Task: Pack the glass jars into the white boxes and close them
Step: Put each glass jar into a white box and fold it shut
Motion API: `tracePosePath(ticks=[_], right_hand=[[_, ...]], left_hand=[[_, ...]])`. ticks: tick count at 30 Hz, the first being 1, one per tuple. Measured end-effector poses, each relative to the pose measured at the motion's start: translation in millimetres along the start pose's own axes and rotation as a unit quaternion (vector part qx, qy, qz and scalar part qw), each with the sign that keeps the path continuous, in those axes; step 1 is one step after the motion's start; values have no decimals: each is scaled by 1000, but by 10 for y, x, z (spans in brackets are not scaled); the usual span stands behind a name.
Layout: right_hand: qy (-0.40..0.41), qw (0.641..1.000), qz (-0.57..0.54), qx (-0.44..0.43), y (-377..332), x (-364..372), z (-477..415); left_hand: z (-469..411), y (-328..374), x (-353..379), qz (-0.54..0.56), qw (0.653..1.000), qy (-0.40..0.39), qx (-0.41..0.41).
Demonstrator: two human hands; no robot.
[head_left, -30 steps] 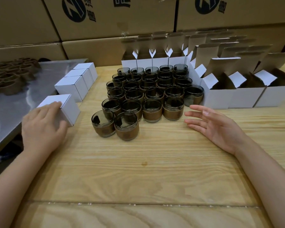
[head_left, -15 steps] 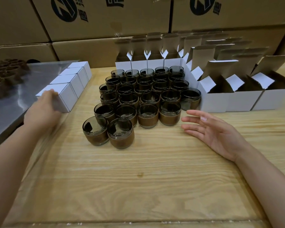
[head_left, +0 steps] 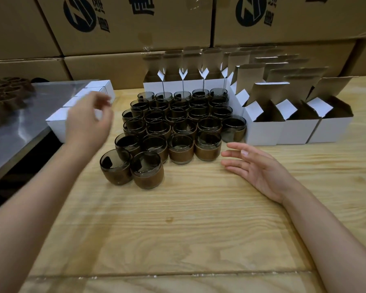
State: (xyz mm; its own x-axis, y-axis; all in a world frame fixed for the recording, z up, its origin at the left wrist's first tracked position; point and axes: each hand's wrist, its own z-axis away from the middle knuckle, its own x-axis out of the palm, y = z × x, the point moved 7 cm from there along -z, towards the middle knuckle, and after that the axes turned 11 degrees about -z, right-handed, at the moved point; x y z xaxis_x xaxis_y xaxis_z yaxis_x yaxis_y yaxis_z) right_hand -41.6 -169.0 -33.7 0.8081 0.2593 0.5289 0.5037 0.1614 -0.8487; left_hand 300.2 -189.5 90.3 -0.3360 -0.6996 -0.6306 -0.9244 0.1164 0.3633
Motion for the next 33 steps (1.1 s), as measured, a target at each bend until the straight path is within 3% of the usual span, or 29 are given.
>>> tracePosePath(ticks=[3,5,12,15,18,21,23,28,33], right_hand=[[4,1000,-1,0,-5,5,9],[8,1000,-3,-2,-7,13,19],[27,999,10,-20,-18,24,62],[77,989,76,-99,-140,31,102],[212,933,178,-231,-497,-60,152],[296,859,343,-239,-787,-176,49],[303,825,438,-191,-869,-267,-84],[242,782,560,-131,-869,-283,-261],[244,743,606,-147,-904,-243,-144]], left_hand=[[510,968,10,125,984,-9,123],[871,1405,164,163,972,-45,163],[1344,1586,907,177,962,-199,55],[1308,1452,980,189,959,-211,3],[1325,1446,1025,187,955,-229,0],[1322,1457,1054,182,954,-239,5],[1313,1445,1061,186,954,-235,1],[1310,1419,1089,193,951,-240,-13],[1311,1412,1100,199,949,-244,-19]])
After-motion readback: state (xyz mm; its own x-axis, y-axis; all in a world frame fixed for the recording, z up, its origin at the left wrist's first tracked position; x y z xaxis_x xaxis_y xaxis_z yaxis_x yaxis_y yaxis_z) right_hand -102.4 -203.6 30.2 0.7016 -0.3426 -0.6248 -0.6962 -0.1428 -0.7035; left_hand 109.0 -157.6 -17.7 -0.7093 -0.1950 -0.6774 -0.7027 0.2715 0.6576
